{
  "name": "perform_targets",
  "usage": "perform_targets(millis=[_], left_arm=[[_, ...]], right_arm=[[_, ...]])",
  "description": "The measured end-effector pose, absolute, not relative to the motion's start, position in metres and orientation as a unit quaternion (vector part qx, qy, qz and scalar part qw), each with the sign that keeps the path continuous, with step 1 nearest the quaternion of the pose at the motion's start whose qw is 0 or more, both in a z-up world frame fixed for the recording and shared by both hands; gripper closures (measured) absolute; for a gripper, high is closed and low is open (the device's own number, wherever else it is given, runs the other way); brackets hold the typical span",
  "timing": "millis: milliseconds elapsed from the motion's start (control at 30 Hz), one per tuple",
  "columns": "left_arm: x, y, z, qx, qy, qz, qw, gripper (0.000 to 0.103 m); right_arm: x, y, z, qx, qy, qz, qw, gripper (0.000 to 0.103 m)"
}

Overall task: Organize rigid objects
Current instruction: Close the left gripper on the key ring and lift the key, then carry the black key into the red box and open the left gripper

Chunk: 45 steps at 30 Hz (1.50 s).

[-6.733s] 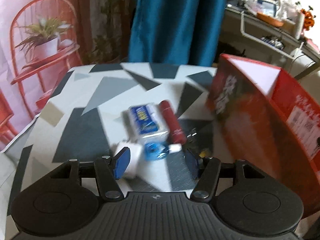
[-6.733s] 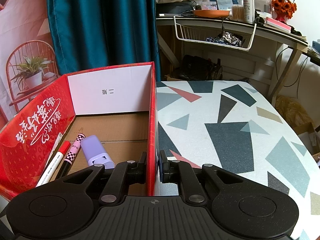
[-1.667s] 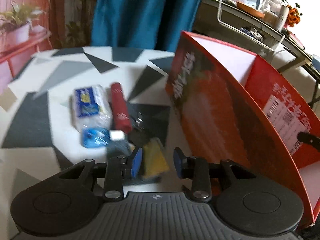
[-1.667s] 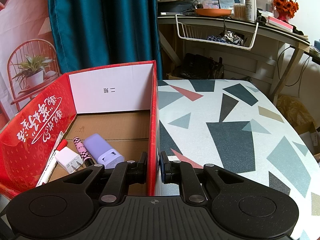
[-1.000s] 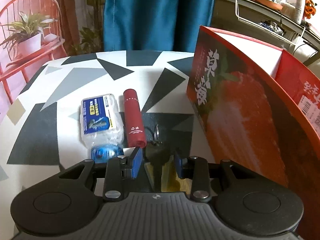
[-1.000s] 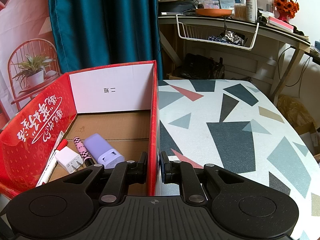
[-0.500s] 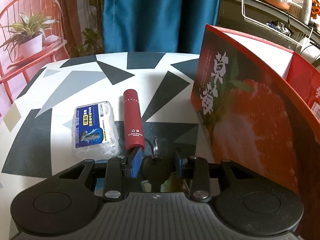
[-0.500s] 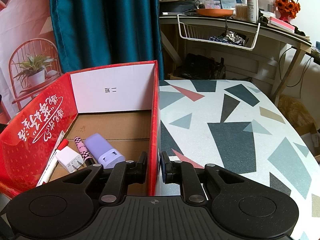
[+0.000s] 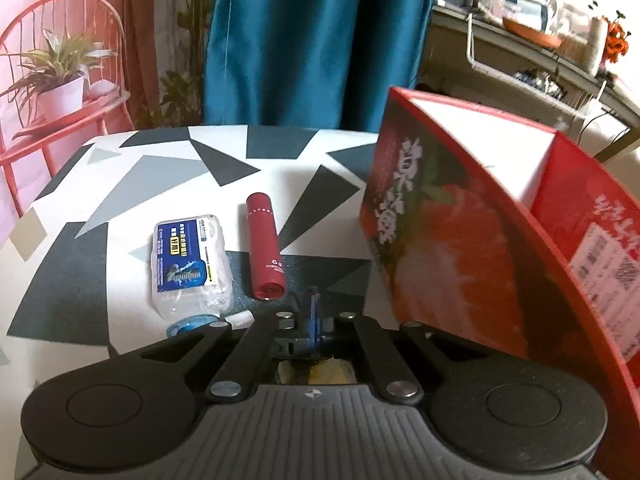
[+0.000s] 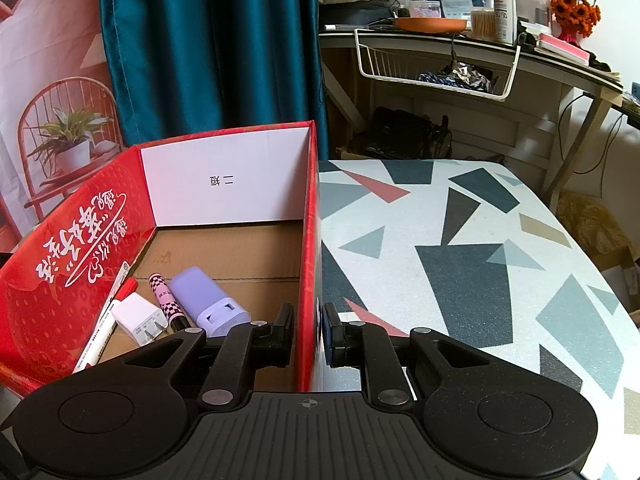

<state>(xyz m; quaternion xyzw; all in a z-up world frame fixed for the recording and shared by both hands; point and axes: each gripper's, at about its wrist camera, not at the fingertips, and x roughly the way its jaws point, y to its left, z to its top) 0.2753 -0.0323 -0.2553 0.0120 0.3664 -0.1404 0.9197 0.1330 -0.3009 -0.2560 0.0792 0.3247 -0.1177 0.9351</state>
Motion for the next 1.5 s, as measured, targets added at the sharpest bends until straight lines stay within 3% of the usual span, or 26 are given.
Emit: perform_targets(millis=[367,500,633,800,900,1033,1167,1200,1233,1500], left_arm=[[0.274,-0.040,-0.254,0.056,0.365,-0.146,0.917,0.097],[0.285,-0.045,-0.267,0.061,0.388,-0.170,0.904,0.088],[0.291,-0.048,-0.272,0.069,0.384,-0.168,0.905,0.063],[0.301,-0.053,-0.280,0.081,0.389,-0.151,0.905,0.062],[0.301,-0.051,-0.280,0.077,0.383,-0.151,0.908,0.063],[0.299,-0.051,-0.280,0.079,0.381,-0.160,0.907,0.075],[0.294,-0.046,-0.277,0.065,0.382,-0.171,0.906,0.079],[0.291,-0.045,-0.275,0.063,0.375,-0.175,0.908,0.090],[0.289,-0.045,-0.272,0.065,0.372,-0.177,0.909,0.093],[0.280,-0.032,-0.268,0.046,0.372,-0.173,0.911,0.101]], right_arm=[[0.133,-0.300,-0.256,0.079,0.324,-0.118,0.935,0.088],[0.132,-0.301,-0.256,0.080,0.324,-0.117,0.935,0.088],[0.132,-0.301,-0.256,0.081,0.324,-0.116,0.936,0.087],[0.132,-0.301,-0.256,0.081,0.324,-0.115,0.936,0.087],[0.132,-0.301,-0.256,0.082,0.323,-0.114,0.936,0.086],[0.132,-0.302,-0.256,0.082,0.323,-0.114,0.936,0.086],[0.132,-0.302,-0.256,0.083,0.323,-0.114,0.936,0.086],[0.132,-0.302,-0.256,0.083,0.323,-0.114,0.936,0.086],[0.132,-0.302,-0.256,0.083,0.323,-0.114,0.936,0.086],[0.132,-0.302,-0.256,0.083,0.323,-0.114,0.936,0.086]])
